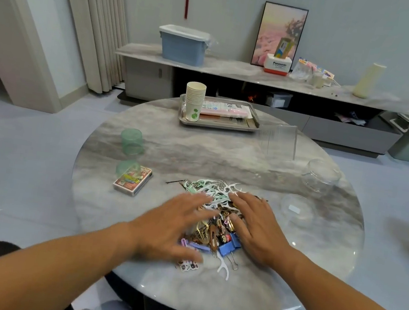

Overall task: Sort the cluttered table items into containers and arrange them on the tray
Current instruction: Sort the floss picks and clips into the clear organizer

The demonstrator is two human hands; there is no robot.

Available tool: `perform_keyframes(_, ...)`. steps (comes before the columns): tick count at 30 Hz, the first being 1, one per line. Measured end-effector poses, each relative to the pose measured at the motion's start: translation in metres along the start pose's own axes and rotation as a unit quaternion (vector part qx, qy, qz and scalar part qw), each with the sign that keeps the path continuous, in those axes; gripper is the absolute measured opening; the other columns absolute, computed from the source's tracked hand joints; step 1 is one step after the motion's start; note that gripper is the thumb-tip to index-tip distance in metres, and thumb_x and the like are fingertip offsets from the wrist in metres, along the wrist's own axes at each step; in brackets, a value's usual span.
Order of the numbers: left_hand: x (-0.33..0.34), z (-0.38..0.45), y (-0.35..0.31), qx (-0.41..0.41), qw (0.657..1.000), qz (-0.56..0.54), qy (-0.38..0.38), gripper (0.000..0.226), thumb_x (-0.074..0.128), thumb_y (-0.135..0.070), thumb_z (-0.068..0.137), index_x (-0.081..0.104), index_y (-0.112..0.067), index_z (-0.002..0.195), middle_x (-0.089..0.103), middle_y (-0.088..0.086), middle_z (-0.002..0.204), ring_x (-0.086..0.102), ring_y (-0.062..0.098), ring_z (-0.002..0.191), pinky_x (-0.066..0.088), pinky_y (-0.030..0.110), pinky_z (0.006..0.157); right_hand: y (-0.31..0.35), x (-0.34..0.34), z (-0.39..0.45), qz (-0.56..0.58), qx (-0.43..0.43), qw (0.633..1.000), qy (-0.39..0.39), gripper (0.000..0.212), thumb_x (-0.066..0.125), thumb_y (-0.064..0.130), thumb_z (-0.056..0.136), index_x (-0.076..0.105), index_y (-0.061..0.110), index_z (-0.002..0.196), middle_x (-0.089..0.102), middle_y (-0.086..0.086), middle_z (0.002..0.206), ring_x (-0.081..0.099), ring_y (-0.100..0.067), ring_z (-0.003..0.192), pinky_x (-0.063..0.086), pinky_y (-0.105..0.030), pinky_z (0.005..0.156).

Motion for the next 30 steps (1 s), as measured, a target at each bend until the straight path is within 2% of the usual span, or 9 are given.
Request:
perform_keyframes(2, 0.021, -0.001, -0.020, 0.076, 0.996, 0.036, 0.034, 0.099, 0.046, -0.088, 0.082, 0.005, -0.043, 0.160, -0.007, -0.009, 0.170, -0.006, 0.014, 0.156, -0.006, 0.043, 0.126, 0.007, 0.003, -0.005, 0.019, -0.019, 1.000, -0.009, 0.055, 0.021, 0.054, 0.104, 0.022, 0.041, 0.158, 0.028, 0.010, 0.163, 0.015, -0.005, 0.152, 0.007, -0.042, 0.126)
perform_keyframes(4, 0.032, 0.001, -0.027, 0.083, 0.993, 0.065, 0.049, 0.103, 0.043, -0.091, 0.080, 0.001, -0.042, 0.160, -0.011, -0.005, 0.170, -0.012, 0.016, 0.156, -0.015, 0.038, 0.123, 0.013, 0.007, -0.011, 0.031, -0.035, 0.999, -0.019, 0.054, 0.027, 0.046, 0.106, 0.020, 0.040, 0.159, 0.025, 0.011, 0.164, 0.011, -0.002, 0.153, 0.006, -0.042, 0.126)
perform_keyframes(7, 0.038, 0.008, -0.024, 0.018, 0.995, 0.086, 0.050, 0.099, 0.033, -0.092, 0.082, -0.007, -0.043, 0.159, -0.013, -0.002, 0.170, -0.019, 0.015, 0.154, -0.015, 0.040, 0.122, 0.021, 0.011, -0.019, 0.048, -0.035, 0.997, -0.044, 0.056, 0.032, 0.042, 0.106, 0.019, 0.037, 0.160, 0.023, 0.010, 0.165, 0.009, -0.002, 0.153, 0.007, -0.044, 0.127)
perform_keyframes(11, 0.041, 0.018, -0.002, -0.126, 0.985, 0.113, 0.017, 0.090, 0.014, -0.089, 0.087, -0.004, -0.040, 0.160, -0.014, -0.003, 0.169, -0.026, 0.012, 0.151, -0.013, 0.040, 0.123, 0.038, 0.022, -0.031, 0.042, -0.069, 0.996, -0.040, 0.063, 0.037, 0.045, 0.103, 0.017, 0.033, 0.161, 0.021, 0.009, 0.166, 0.010, -0.006, 0.154, 0.002, -0.046, 0.126)
perform_keyframes(15, 0.037, 0.021, 0.022, -0.223, 0.973, 0.041, -0.032, 0.089, 0.000, -0.088, 0.084, 0.001, -0.042, 0.160, -0.014, -0.012, 0.166, -0.023, 0.006, 0.151, -0.010, 0.038, 0.124, 0.044, 0.033, -0.032, -0.018, -0.100, 0.994, -0.026, 0.070, 0.038, 0.058, 0.101, 0.013, 0.034, 0.162, 0.020, 0.007, 0.167, 0.009, -0.011, 0.156, 0.000, -0.047, 0.126)
perform_keyframes(19, 0.036, 0.027, 0.031, -0.251, 0.963, -0.025, -0.099, 0.077, 0.006, -0.081, 0.091, 0.013, -0.044, 0.159, 0.004, -0.012, 0.169, -0.009, 0.000, 0.152, -0.007, 0.030, 0.124, 0.037, 0.036, -0.015, -0.056, -0.039, 0.997, -0.027, 0.080, 0.035, 0.073, 0.096, 0.011, 0.035, 0.162, 0.016, 0.007, 0.168, 0.002, -0.013, 0.157, -0.001, -0.049, 0.126)
perform_keyframes(23, 0.031, 0.038, 0.044, -0.348, 0.917, -0.096, -0.169, 0.076, 0.012, -0.083, 0.091, 0.015, -0.045, 0.157, 0.009, -0.010, 0.169, -0.001, 0.006, 0.154, 0.001, 0.032, 0.124, 0.029, 0.033, 0.007, -0.059, 0.003, 0.996, -0.061, 0.084, 0.034, 0.080, 0.092, 0.018, 0.035, 0.161, 0.022, 0.004, 0.167, 0.008, -0.017, 0.157, -0.002, -0.048, 0.126)
perform_keyframes(27, 0.035, 0.045, 0.054, -0.415, 0.900, -0.078, -0.112, 0.085, 0.004, -0.089, 0.085, 0.008, -0.044, 0.158, 0.002, -0.002, 0.170, -0.006, 0.014, 0.156, -0.003, 0.039, 0.125, 0.003, 0.018, 0.028, 0.033, 0.128, 0.984, -0.116, 0.088, 0.018, 0.088, 0.087, 0.021, 0.037, 0.159, 0.023, 0.009, 0.166, 0.012, -0.011, 0.155, 0.001, -0.043, 0.127)
perform_keyframes(30, 0.037, 0.058, 0.055, -0.356, 0.930, -0.071, -0.062, 0.087, -0.001, -0.087, 0.086, 0.011, -0.041, 0.160, 0.006, -0.006, 0.170, -0.003, 0.009, 0.155, -0.004, 0.038, 0.126, -0.032, 0.007, 0.040, 0.116, 0.208, 0.967, -0.085, 0.092, 0.015, 0.090, 0.087, 0.020, 0.034, 0.160, 0.019, 0.010, 0.168, 0.012, -0.008, 0.154, 0.013, -0.040, 0.126)
Point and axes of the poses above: each hand's wrist, its own z-axis towards the middle knuckle, its own x-axis out of the palm, y = z × x, the point moved 2 cm from there along z, towards the middle knuckle
